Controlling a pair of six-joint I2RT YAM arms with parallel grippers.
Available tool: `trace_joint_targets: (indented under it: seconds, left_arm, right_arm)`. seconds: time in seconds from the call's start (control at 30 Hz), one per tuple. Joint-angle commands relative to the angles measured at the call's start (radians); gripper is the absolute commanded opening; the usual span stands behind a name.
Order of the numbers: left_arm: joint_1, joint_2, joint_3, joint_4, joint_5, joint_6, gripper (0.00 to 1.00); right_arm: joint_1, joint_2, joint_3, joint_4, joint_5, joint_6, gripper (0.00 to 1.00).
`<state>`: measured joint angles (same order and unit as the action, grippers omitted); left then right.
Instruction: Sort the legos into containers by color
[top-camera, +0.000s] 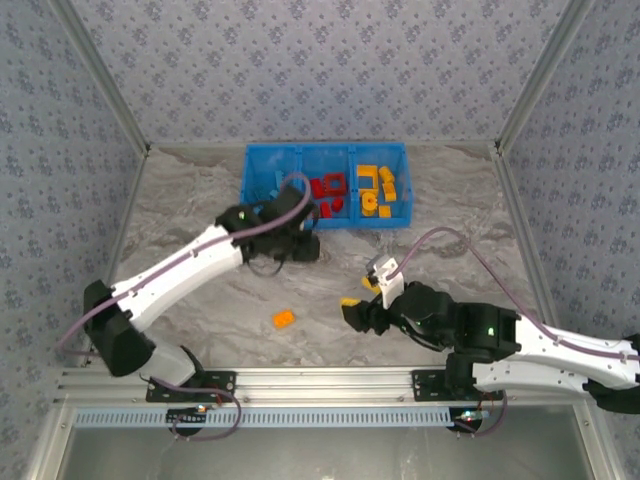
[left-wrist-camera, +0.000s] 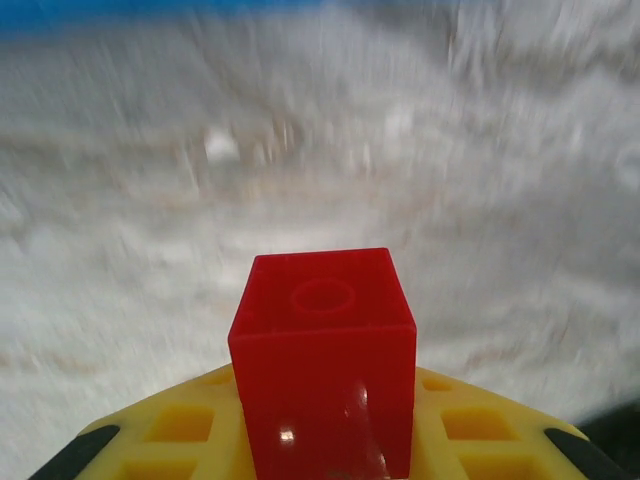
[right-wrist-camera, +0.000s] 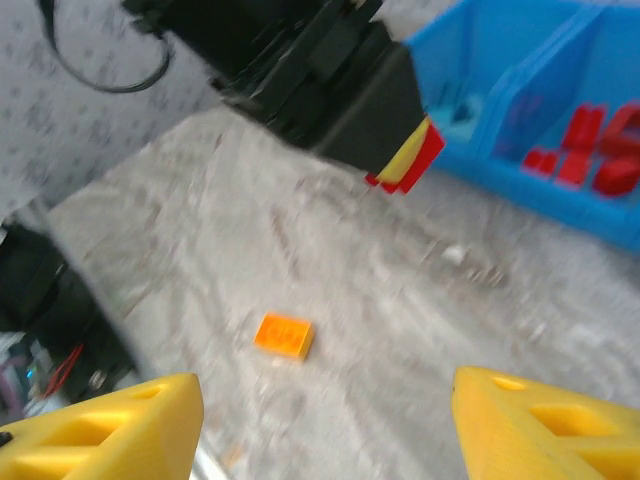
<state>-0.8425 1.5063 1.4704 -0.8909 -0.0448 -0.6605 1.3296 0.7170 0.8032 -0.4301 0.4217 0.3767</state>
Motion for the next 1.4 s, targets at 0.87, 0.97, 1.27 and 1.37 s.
trace_joint_targets:
  seconds: [0.87,0.97,1.27,1.37]
  left_arm:
    - [0.221,0.988,1.022,-0.122,-0.181,0.227,0.26]
    - [0.217,1.015,1.022,-0.128,-0.207,0.220,0.25]
    - [0.201,1.058,1.025,-0.128,-0.286,0.204,0.27]
    - [0.201,1.063,1.026,-0.131,-0.286,0.201,0.32]
  right_arm:
    - [-0.209,0.221,0.115,0.075,0.296,0.047,0.70]
    - [-0.209,0.212,0.109,0.070,0.297,0.052,0.70]
    - [-0.205,0.192,0.090,0.043,0.273,0.078,0.70]
    - [-0.202,0.186,0.081,0.042,0.267,0.090,0.70]
